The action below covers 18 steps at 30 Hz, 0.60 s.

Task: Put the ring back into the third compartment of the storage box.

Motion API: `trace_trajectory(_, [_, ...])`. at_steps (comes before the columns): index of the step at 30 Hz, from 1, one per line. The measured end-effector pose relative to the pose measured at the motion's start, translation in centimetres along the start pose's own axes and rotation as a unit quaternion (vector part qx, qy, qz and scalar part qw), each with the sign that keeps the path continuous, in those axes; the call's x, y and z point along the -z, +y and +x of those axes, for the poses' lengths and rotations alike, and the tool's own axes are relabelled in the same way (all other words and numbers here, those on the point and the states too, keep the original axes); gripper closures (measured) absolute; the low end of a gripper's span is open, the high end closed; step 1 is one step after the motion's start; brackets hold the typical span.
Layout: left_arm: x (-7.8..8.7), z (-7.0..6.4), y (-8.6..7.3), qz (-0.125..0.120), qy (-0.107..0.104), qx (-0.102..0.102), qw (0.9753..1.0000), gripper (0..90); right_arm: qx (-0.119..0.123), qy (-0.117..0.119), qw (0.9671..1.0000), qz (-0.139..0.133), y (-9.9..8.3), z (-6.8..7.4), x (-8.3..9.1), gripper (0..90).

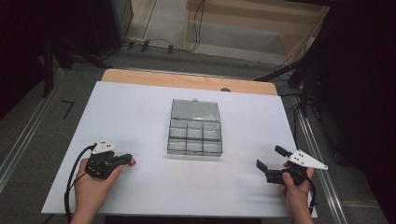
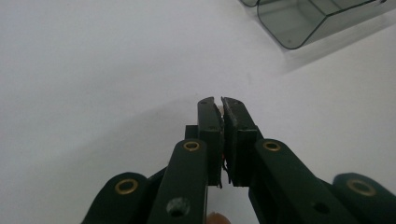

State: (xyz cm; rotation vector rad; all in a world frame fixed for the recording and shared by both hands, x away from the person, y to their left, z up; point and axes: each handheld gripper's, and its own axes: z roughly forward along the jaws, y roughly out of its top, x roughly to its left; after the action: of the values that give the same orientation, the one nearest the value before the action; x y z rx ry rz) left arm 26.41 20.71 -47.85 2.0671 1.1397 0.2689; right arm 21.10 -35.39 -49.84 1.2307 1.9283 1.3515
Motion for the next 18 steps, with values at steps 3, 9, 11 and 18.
trace_trajectory(3, [0.2, -0.2, 0.4, -0.004, -0.005, -0.006, 1.0, 85.3, -0.001, 0.0, 1.0, -0.001, 0.0, 0.1, 0.0, 0.0])
trace_trajectory(9, [0.2, -0.5, 1.0, -0.009, -0.014, -0.003, 0.9999, 85.3, -0.002, 0.001, 1.0, -0.003, 0.1, 0.1, 0.1, 0.0])
trace_trajectory(11, [0.2, -0.6, 1.3, -0.009, -0.018, -0.004, 0.9998, 85.4, -0.001, 0.001, 1.0, -0.003, 0.1, 0.1, 0.1, 0.0])
trace_trajectory(18, [0.0, -1.1, 2.5, -0.009, -0.027, -0.01, 0.9996, 85.3, -0.001, 0.002, 1.0, -0.006, 0.1, 0.1, 0.2, 0.0])
